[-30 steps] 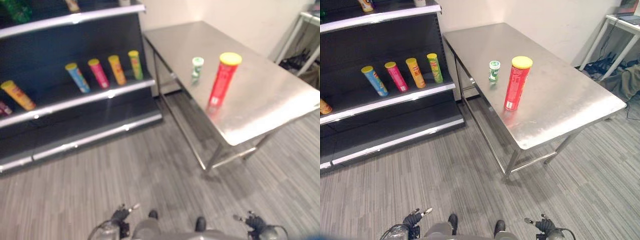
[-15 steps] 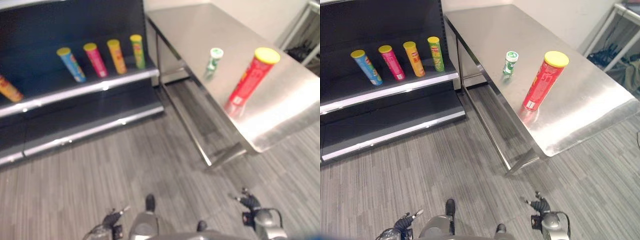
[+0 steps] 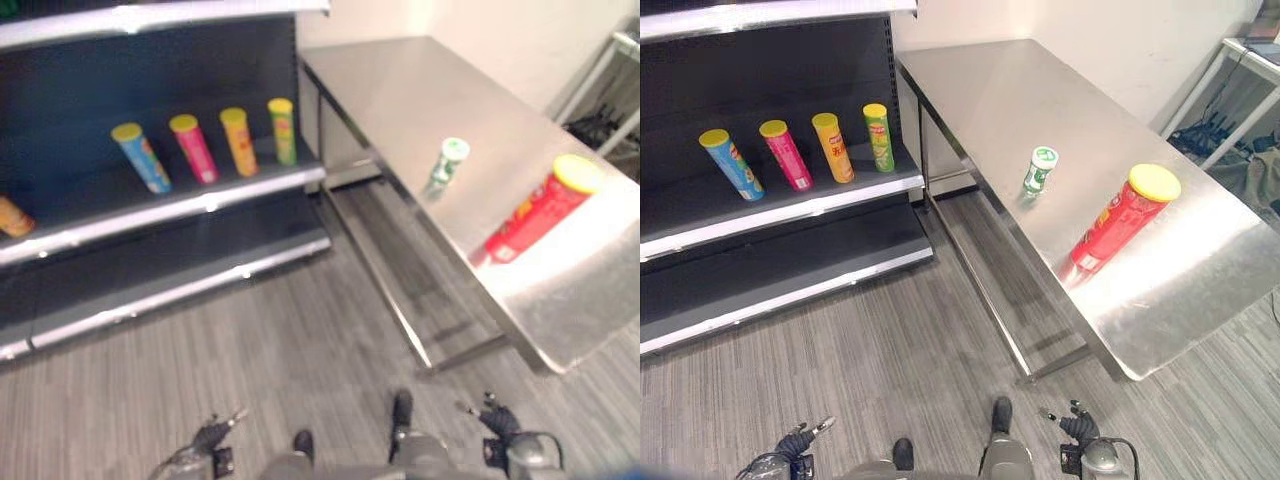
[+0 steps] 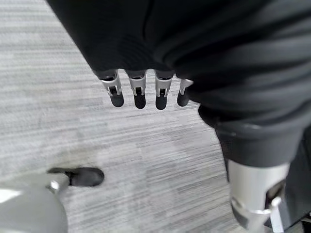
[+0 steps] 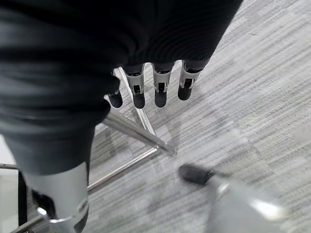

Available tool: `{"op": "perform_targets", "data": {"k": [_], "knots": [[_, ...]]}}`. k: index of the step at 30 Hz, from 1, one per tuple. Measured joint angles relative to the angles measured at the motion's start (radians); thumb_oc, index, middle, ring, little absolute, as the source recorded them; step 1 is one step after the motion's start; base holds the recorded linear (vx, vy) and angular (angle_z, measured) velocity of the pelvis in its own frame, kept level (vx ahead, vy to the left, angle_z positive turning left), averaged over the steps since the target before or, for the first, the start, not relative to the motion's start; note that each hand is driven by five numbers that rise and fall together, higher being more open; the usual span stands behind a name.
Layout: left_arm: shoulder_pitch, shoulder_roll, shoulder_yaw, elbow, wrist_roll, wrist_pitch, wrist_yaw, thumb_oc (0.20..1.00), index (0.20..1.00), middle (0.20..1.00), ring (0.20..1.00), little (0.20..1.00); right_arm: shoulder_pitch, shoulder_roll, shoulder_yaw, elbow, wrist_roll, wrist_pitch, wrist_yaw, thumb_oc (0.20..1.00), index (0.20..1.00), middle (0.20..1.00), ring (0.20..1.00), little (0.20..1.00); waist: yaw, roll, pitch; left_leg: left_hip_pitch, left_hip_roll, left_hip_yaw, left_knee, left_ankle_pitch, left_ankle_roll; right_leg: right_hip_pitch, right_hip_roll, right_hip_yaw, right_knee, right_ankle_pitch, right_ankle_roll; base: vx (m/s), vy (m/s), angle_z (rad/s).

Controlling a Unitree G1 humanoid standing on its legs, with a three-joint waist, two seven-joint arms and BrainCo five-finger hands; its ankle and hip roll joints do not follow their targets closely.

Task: Put the goods on the table back onto the shelves and tidy them up.

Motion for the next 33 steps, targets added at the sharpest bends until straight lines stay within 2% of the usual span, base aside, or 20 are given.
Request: {"op": "perform_targets", "data": {"k": [1,4,6,7,8,9,10,11,12,14,15,16,18,22,25,27,28,30,31,33], "knots": [[0.000,-0.004,-0.007,0.002,0.010,0.001,0.000,1.000,1.000,1.000,1.000,1.000,-0.001,0.005,-0.011,0.066,0.013,-0.002,0.000,1.000,1.000,1.000,1.000,1.000,0.001,-0.014,-0.010,0.020,0.002,-0.023,0.000,-0.015,-0.022,0.014,0.006,0.030,0.006,0.049,-0.047,0.31,-0.101,0.60],[0.005,-0.023,-0.037,-0.004,0.031,0.000,-0.007,1.000,1.000,1.000,1.000,1.000,0.011,0.003,-0.043,0.191,0.014,0.013,0.001,1.000,1.000,1.000,1.000,1.000,0.002,0.037,-0.026,0.023,0.068,-0.057,0.002,-0.032,-0.063,0.042,0.069,0.016,-0.003,0.050,-0.053,0.21,-0.117,0.38],[0.008,-0.029,-0.037,-0.004,0.031,0.000,-0.008,1.000,1.000,1.000,1.000,1.000,0.012,0.005,-0.041,0.230,0.013,0.018,0.009,1.000,1.000,1.000,1.000,1.000,-0.001,0.056,-0.028,0.016,0.103,-0.066,0.028,-0.037,-0.092,0.074,0.104,-0.005,-0.040,0.060,-0.091,0.15,-0.138,0.18],[0.002,-0.031,-0.038,-0.007,0.031,0.000,-0.009,1.000,1.000,1.000,1.000,1.000,0.018,0.007,-0.040,0.244,0.013,0.023,0.014,1.000,1.000,1.000,1.000,1.000,-0.002,0.055,-0.027,0.006,0.113,-0.066,0.062,-0.050,-0.110,0.081,0.114,-0.014,-0.044,0.062,-0.122,0.05,-0.095,0.32],[-0.008,-0.031,-0.042,-0.006,0.031,0.000,-0.013,1.000,1.000,1.000,1.000,1.000,0.010,0.010,-0.039,0.270,0.013,0.023,0.021,1.000,1.000,1.000,1.000,1.000,-0.002,0.046,-0.020,-0.043,0.114,-0.068,0.174,-0.063,-0.145,0.089,0.114,-0.022,-0.046,0.042,-0.152,0.07,-0.082,0.24],[-0.033,-0.024,-0.046,-0.010,0.031,-0.004,-0.012,1.000,1.000,1.000,1.000,1.000,-0.004,0.021,-0.032,0.304,0.012,0.024,0.028,1.000,1.000,1.000,1.000,1.000,0.002,0.007,-0.010,-0.137,0.097,-0.061,0.355,-0.071,-0.166,0.092,0.091,-0.024,-0.045,0.040,-0.159,0.05,0.024,0.15],[-0.039,-0.025,-0.046,-0.011,0.030,-0.006,-0.013,1.000,1.000,1.000,1.000,1.000,-0.005,0.023,-0.030,0.305,0.012,0.024,0.030,1.000,1.000,1.000,1.000,1.000,0.009,0.002,-0.010,-0.177,0.099,-0.060,0.410,-0.079,-0.177,0.096,0.086,-0.021,-0.045,0.036,-0.176,0.13,0.078,0.11],[-0.044,-0.032,-0.047,-0.010,0.029,-0.006,-0.014,1.000,1.000,1.000,1.000,1.000,-0.010,0.021,-0.030,0.312,0.012,0.024,0.030,1.000,1.000,1.000,1.000,1.000,0.003,0.003,-0.006,-0.201,0.116,-0.041,0.417,-0.088,-0.170,0.107,0.087,-0.026,-0.046,0.028,-0.187,0.16,0.128,0.03],[-0.044,-0.035,-0.056,-0.011,0.029,-0.006,-0.015,1.000,1.000,1.000,1.000,1.000,-0.015,0.020,-0.032,0.318,0.012,0.025,0.030,1.000,1.000,1.000,1.000,1.000,0.005,0.002,-0.005,-0.190,0.123,-0.032,0.327,-0.084,-0.167,0.106,0.089,-0.021,-0.045,0.026,-0.188,0.15,0.150,-0.04],[-0.051,-0.043,-0.076,-0.014,0.029,-0.008,-0.015,1.000,1.000,1.000,1.000,1.000,-0.020,0.009,-0.034,0.315,0.012,0.023,0.032,1.000,1.000,1.000,1.000,1.000,0.006,0.031,-0.003,-0.197,0.136,-0.041,0.212,-0.066,-0.169,0.101,0.098,-0.006,-0.045,0.026,-0.188,0.13,0.207,-0.31],[-0.049,-0.052,-0.076,-0.015,0.029,-0.007,-0.015,1.000,1.000,1.000,1.000,1.000,-0.021,-0.003,-0.034,0.316,0.011,0.024,0.032,1.000,1.000,1.000,1.000,1.000,0.001,0.051,0.000,-0.193,0.137,-0.042,0.158,-0.050,-0.158,0.097,0.101,0.000,-0.045,0.029,-0.181,0.10,0.275,-0.46],[-0.049,-0.055,-0.076,-0.011,0.029,-0.008,-0.015,1.000,1.000,1.000,1.000,1.000,-0.020,-0.008,-0.037,0.317,0.011,0.024,0.031,1.000,1.000,1.000,1.000,1.000,0.004,0.070,-0.003,-0.173,0.130,-0.044,0.120,0.003,-0.154,0.085,0.103,0.027,-0.045,0.029,-0.173,0.04,0.277,-0.60],[-0.038,-0.050,-0.076,-0.010,0.030,-0.008,-0.014,1.000,1.000,1.000,1.000,1.000,-0.018,-0.005,-0.048,0.316,0.013,0.024,0.030,1.000,1.000,1.000,1.000,1.000,0.002,0.075,-0.007,-0.145,0.105,-0.023,0.072,0.034,-0.125,0.076,0.084,0.053,-0.045,0.018,-0.149,0.01,0.267,-0.62],[-0.017,-0.021,-0.074,-0.010,0.031,-0.016,-0.016,1.000,1.000,1.000,1.000,1.000,-0.012,0.008,-0.162,0.297,0.061,0.022,0.019,1.000,1.000,1.000,1.000,1.000,-0.025,0.052,-0.020,-0.106,0.068,0.084,0.001,0.070,-0.088,0.032,0.050,0.107,-0.045,0.005,-0.105,0.02,0.189,-0.62],[-0.010,0.015,-0.070,-0.008,0.033,-0.017,-0.015,1.000,1.000,1.000,1.000,1.000,0.002,0.001,-0.254,0.272,0.138,0.020,-0.004,1.000,1.000,1.000,1.000,1.000,-0.044,0.037,-0.029,-0.089,0.056,0.148,0.001,0.056,-0.060,0.024,0.033,0.127,-0.043,0.008,-0.086,0.03,0.120,-0.61],[-0.009,0.039,-0.066,-0.007,0.034,-0.018,-0.014,1.000,1.000,1.000,1.000,1.000,0.016,-0.004,-0.308,0.262,0.179,0.019,-0.015,1.000,1.000,1.000,1.000,1.000,-0.053,0.028,-0.034,-0.075,0.051,0.169,0.001,0.050,-0.061,0.026,0.024,0.131,-0.039,0.036,-0.068,0.06,0.077,-0.33],[-0.014,0.047,-0.063,-0.008,0.038,-0.018,-0.014,1.000,1.000,1.000,1.000,1.000,0.033,-0.011,-0.362,0.246,0.218,0.020,-0.016,1.000,1.000,1.000,1.000,1.000,-0.063,0.019,-0.040,-0.063,0.046,0.181,0.001,0.040,-0.069,0.026,0.025,0.134,-0.039,0.078,-0.062,0.08,0.071,-0.29],[-0.010,0.043,-0.061,-0.008,0.039,-0.019,-0.015,1.000,1.000,1.000,1.000,1.000,0.054,-0.049,-0.497,0.179,0.287,0.015,-0.025,1.000,1.000,1.000,1.000,1.000,-0.081,0.040,-0.042,-0.041,0.051,0.191,0.001,0.028,-0.073,0.044,0.037,0.154,-0.039,0.091,-0.070,0.09,0.070,-0.29],[-0.013,0.042,-0.061,-0.007,0.039,-0.019,-0.015,1.000,1.000,1.000,1.000,1.000,0.061,-0.084,-0.505,0.164,0.320,-0.010,-0.040,1.000,1.000,1.000,1.000,1.000,-0.090,0.050,-0.045,-0.039,0.052,0.198,0.001,0.025,-0.072,0.044,0.039,0.158,-0.039,0.091,-0.070,0.09,0.063,-0.18],[-0.024,0.030,-0.031,-0.009,0.074,-0.022,-0.020,1.000,1.000,1.000,1.000,1.000,0.072,-0.122,-0.615,0.081,0.387,-0.011,-0.046,1.000,1.000,1.000,1.000,1.000,-0.112,0.053,-0.046,-0.033,0.050,0.205,0.001,0.018,-0.076,0.044,0.040,0.159,-0.039,0.090,-0.069,0.05,0.037,-0.13]]}}
